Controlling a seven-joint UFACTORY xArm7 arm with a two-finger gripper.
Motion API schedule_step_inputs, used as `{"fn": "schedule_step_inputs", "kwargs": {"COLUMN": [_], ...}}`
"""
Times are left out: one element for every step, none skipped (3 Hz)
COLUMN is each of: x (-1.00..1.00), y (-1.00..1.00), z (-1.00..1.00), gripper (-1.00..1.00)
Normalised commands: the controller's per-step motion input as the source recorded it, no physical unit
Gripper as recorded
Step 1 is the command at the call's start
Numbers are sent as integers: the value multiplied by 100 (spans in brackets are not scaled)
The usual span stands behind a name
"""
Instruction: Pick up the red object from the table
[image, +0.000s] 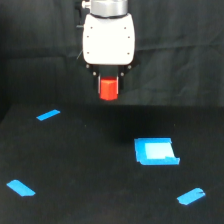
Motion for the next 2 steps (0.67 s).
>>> {"fn": "schedule_step_inputs", "kwargs": {"x": [-4, -4], "y": [-2, -2], "z": [14, 12], "gripper": [-99, -98]}}
